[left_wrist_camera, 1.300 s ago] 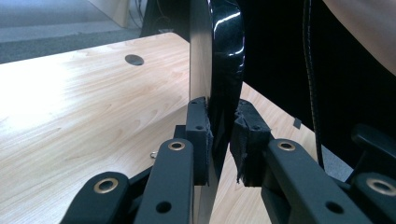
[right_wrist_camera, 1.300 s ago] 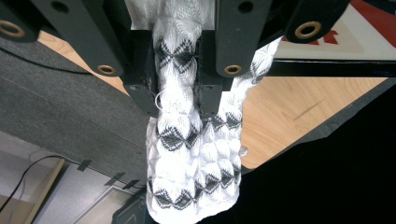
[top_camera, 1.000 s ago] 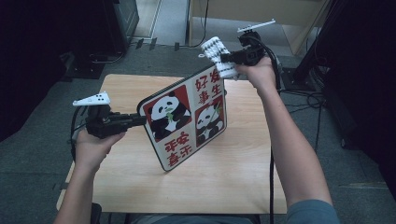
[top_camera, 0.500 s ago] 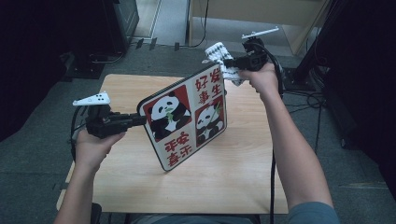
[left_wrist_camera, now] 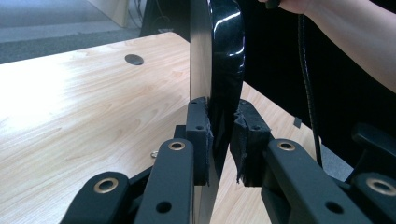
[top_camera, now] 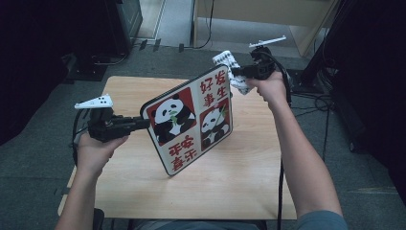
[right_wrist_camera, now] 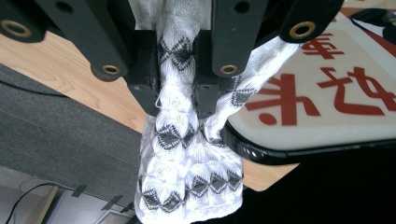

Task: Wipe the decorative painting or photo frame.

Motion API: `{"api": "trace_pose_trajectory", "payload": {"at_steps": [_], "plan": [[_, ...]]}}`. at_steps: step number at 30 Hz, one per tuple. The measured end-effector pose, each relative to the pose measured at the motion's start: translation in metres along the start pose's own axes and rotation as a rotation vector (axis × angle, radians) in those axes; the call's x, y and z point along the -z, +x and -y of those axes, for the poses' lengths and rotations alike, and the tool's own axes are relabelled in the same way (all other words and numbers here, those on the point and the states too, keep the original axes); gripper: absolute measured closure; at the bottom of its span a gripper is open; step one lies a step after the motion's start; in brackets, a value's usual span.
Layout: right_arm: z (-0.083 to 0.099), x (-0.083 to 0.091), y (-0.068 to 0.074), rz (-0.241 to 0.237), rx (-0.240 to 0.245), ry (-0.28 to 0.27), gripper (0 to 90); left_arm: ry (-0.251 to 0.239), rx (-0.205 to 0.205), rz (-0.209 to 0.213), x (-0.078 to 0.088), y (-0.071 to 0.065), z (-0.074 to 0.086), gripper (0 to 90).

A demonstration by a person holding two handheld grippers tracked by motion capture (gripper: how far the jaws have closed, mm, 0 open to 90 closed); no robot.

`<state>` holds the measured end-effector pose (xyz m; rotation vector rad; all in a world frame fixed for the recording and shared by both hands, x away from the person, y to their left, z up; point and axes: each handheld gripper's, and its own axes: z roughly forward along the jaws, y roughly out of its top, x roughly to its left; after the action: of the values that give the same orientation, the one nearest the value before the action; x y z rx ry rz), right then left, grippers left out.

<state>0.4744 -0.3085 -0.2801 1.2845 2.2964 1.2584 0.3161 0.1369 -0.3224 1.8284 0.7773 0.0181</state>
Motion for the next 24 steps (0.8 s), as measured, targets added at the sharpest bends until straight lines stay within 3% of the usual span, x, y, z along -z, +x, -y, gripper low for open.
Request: {"api": "trace_pose_trajectory", "payload": {"at_steps": [24], "plan": [[0.03, -0.003, -0.001, 0.006, 0.006, -0.001, 77.4, -0.011, 0.01, -0.004, -0.001, 0.001, 0.0, 78.2]]}}
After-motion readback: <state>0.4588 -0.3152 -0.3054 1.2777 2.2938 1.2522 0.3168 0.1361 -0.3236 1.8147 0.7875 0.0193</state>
